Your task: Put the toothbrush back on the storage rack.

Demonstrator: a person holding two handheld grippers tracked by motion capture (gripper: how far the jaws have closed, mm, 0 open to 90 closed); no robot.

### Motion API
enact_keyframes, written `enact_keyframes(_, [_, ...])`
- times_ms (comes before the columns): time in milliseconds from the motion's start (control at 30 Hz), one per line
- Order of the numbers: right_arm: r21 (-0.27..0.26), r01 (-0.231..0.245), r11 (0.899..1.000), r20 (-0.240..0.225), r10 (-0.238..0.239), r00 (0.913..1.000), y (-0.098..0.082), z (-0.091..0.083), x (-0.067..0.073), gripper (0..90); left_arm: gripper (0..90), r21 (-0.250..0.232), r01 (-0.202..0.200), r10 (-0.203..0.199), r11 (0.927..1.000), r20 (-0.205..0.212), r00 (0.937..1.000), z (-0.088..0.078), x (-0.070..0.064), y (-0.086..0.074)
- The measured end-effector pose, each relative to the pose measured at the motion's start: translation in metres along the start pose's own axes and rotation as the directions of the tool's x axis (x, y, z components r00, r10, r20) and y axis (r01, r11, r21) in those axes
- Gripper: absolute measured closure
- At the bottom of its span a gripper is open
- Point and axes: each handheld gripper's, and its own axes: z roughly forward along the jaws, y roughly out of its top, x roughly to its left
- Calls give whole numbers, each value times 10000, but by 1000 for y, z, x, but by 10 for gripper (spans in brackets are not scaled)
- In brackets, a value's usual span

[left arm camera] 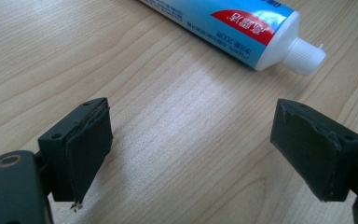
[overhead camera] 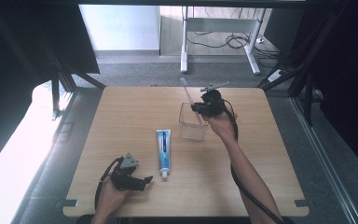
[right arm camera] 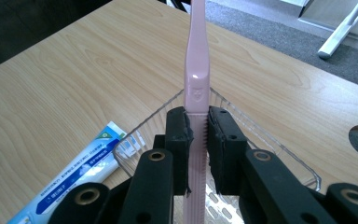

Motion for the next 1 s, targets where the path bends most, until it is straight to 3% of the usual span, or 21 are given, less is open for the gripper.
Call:
enact_keyframes(500, [641, 169, 9978, 254, -185, 9995, -13, 18, -7, 790, 129, -16, -2, 2, 10000, 58, 10000, 0, -1, 0])
enact_keyframes(1000, [1499, 276, 9883, 233, -314, 9992, -22, 31, -11, 790, 129, 39, -16, 16, 10000, 87, 10000, 1, -1, 0])
